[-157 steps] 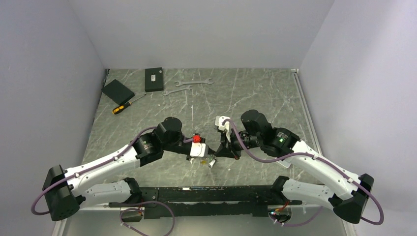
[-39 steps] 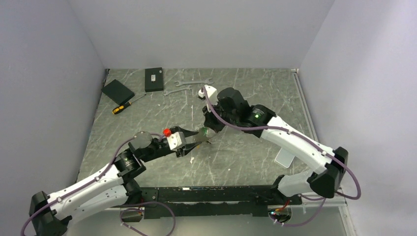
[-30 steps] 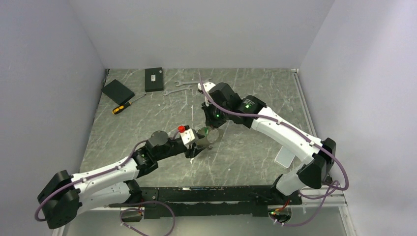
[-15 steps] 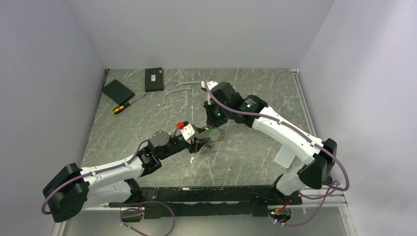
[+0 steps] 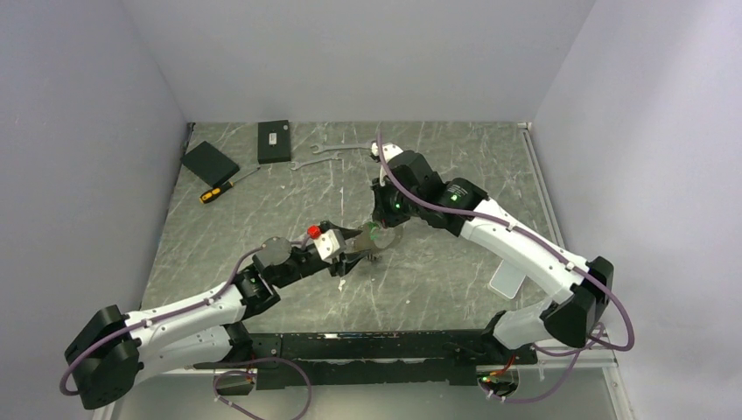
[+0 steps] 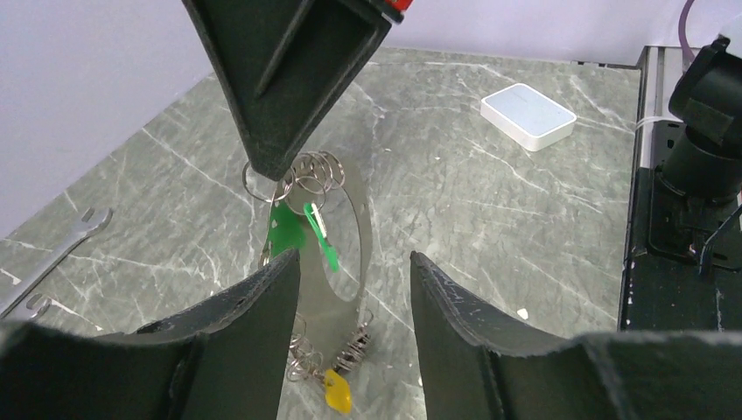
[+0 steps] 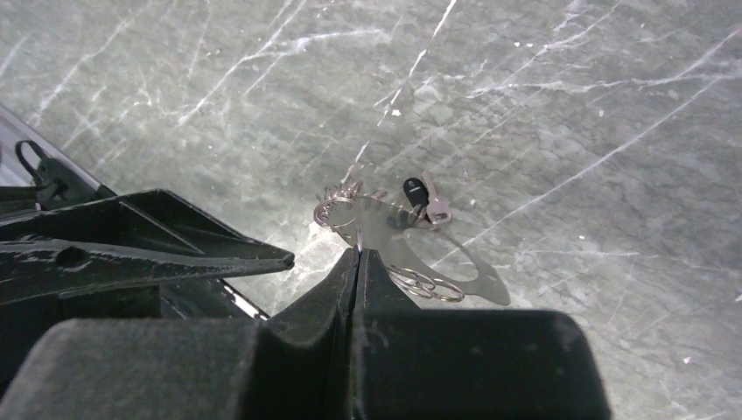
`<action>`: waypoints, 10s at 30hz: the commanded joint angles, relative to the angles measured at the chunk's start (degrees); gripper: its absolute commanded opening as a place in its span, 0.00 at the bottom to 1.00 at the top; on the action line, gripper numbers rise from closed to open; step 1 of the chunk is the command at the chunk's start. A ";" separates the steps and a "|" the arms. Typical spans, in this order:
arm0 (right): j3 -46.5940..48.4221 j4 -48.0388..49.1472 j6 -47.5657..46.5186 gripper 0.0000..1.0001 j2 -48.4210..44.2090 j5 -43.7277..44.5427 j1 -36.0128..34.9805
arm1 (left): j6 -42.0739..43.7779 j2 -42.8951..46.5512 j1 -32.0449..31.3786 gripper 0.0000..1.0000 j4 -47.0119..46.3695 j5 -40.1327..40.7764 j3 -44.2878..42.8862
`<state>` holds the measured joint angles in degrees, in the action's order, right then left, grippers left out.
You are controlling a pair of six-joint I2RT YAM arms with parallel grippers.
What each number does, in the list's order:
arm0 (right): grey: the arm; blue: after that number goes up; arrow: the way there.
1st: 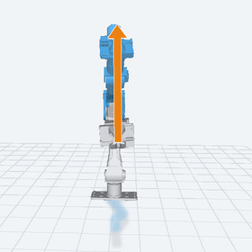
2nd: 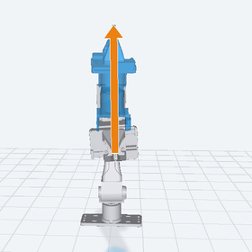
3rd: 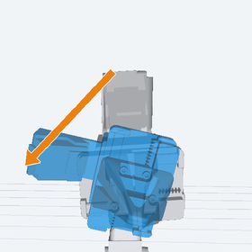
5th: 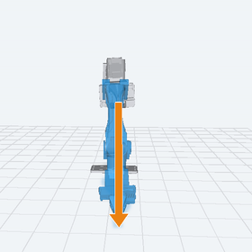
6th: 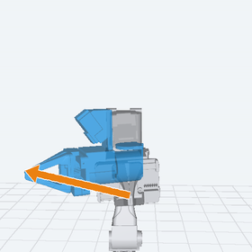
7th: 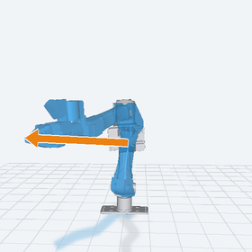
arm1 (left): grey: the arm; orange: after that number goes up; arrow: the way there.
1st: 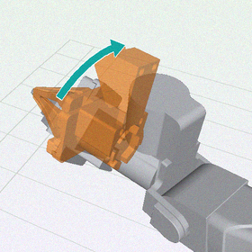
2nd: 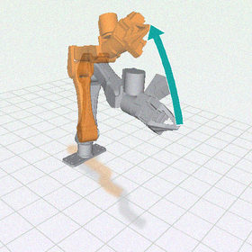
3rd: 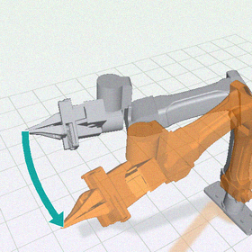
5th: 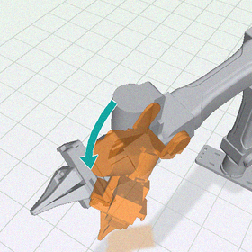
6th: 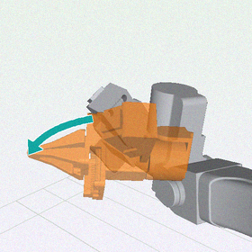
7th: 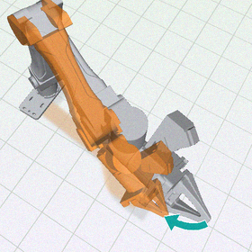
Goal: Put the keys on the keyring
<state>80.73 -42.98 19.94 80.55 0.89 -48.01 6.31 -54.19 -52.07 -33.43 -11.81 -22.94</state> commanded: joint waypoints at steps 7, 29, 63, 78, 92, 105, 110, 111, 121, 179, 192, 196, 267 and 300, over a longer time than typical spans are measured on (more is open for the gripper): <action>-4.51 11.97 5.11 0.00 -6.58 -2.39 0.23 | 1.08 -2.32 -0.36 0.55 -7.24 0.85 1.44; -8.37 14.24 5.06 0.00 -10.40 -4.77 0.28 | 3.11 -5.51 -0.46 0.51 -10.12 3.75 -1.29; -7.90 14.41 3.21 0.00 -9.79 -6.67 0.29 | 9.46 -3.17 -0.40 0.00 -6.17 7.14 -2.73; -6.81 13.45 2.64 0.00 -10.39 -9.16 0.88 | 12.81 3.43 -0.45 0.00 2.70 9.68 -2.20; -6.64 13.10 2.08 0.00 -10.24 -14.82 2.99 | 17.60 7.09 -0.47 0.00 11.59 9.35 -4.48; -5.92 10.47 -0.67 0.00 -7.91 -19.66 3.01 | 20.75 5.60 -0.44 0.00 13.84 10.58 -7.23; -5.89 9.78 -1.24 0.00 -7.14 -20.58 3.01 | 22.51 4.74 -0.44 0.00 15.79 11.34 -9.18; -6.04 9.92 -1.16 0.00 -7.02 -20.72 3.01 | 22.53 4.59 -0.40 0.00 15.66 11.12 -9.46; -6.90 12.12 0.01 0.00 -5.58 -23.15 2.93 | 25.33 1.90 -0.48 0.00 17.66 10.58 -13.22; -13.73 26.33 9.41 0.00 -10.64 -17.74 2.91 | 23.15 5.03 -2.78 0.00 25.55 3.26 -16.83; -10.88 21.66 3.40 0.00 -10.68 -12.20 3.01 | 27.36 5.92 -2.77 0.00 36.04 2.03 -23.22; -10.68 22.02 0.54 0.00 -12.44 -14.69 3.10 | 30.68 6.41 -2.77 0.00 43.15 8.81 -25.64; -37.01 69.44 -9.09 0.73 -17.81 -19.69 1.84 | 75.46 13.85 -2.68 0.00 28.85 2.09 -11.10; -37.24 60.30 -18.88 0.72 -16.08 -50.97 1.38 | 95.09 4.03 -2.00 0.00 40.19 13.95 -21.29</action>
<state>43.51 13.89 5.45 64.99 -51.18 -46.44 99.35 -48.36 -54.41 7.31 2.90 -39.40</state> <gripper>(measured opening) 0.721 0.032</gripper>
